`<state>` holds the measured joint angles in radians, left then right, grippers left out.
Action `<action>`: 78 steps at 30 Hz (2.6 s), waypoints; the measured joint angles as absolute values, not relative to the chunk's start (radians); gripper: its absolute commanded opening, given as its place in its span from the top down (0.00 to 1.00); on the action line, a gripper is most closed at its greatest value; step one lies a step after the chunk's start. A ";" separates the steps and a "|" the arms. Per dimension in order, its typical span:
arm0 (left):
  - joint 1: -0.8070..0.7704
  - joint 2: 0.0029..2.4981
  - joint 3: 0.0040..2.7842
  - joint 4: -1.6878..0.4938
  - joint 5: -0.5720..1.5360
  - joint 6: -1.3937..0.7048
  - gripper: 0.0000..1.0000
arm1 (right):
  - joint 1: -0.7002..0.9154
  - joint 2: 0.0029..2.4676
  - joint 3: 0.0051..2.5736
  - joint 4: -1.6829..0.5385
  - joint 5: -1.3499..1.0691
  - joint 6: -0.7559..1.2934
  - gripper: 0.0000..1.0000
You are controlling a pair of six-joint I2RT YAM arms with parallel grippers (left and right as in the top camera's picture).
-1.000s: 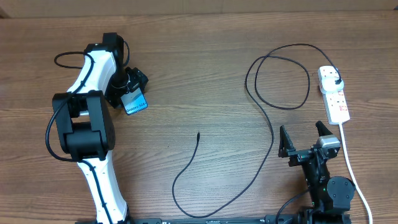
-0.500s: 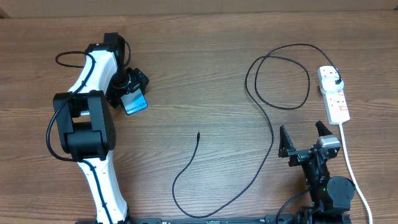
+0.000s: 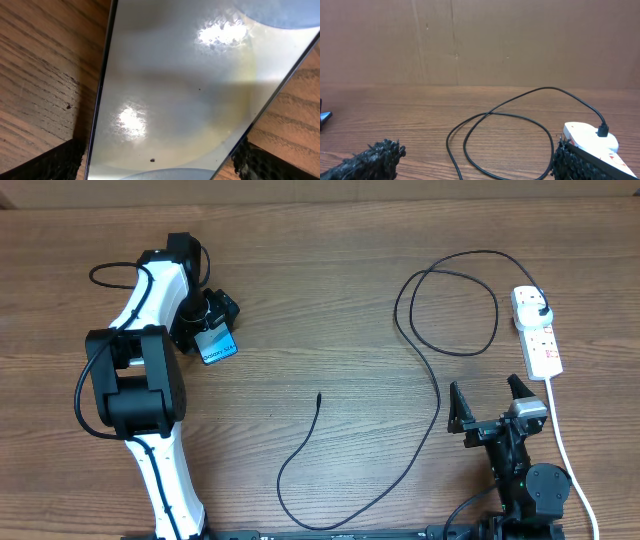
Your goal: Plug charger to phone and switch on socket
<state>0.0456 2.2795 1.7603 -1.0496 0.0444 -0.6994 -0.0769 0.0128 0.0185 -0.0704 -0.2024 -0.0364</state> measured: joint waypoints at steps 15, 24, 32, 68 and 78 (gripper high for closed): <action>0.046 2.280 1.760 -1.032 0.033 -0.688 0.05 | -0.077 0.013 0.019 -0.070 -0.202 -0.037 0.00; 0.043 2.280 1.760 -1.023 0.030 -0.673 0.05 | -0.077 0.013 0.019 -0.070 -0.202 -0.037 0.00; 0.043 2.278 1.760 -1.005 0.025 -0.670 0.05 | -0.077 0.013 0.019 -0.070 -0.202 -0.037 0.00; 0.041 2.278 1.763 -0.995 0.027 -0.644 0.00 | -0.077 0.013 0.019 -0.070 -0.202 -0.037 0.00; 0.041 2.278 1.763 -1.001 0.025 -0.643 0.00 | -0.077 0.013 0.019 -0.071 -0.202 -0.038 0.00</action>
<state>0.0410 2.2776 1.7626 -1.0012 0.0254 -0.6434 -0.0769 0.0128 0.0185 -0.0708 -0.2024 -0.0376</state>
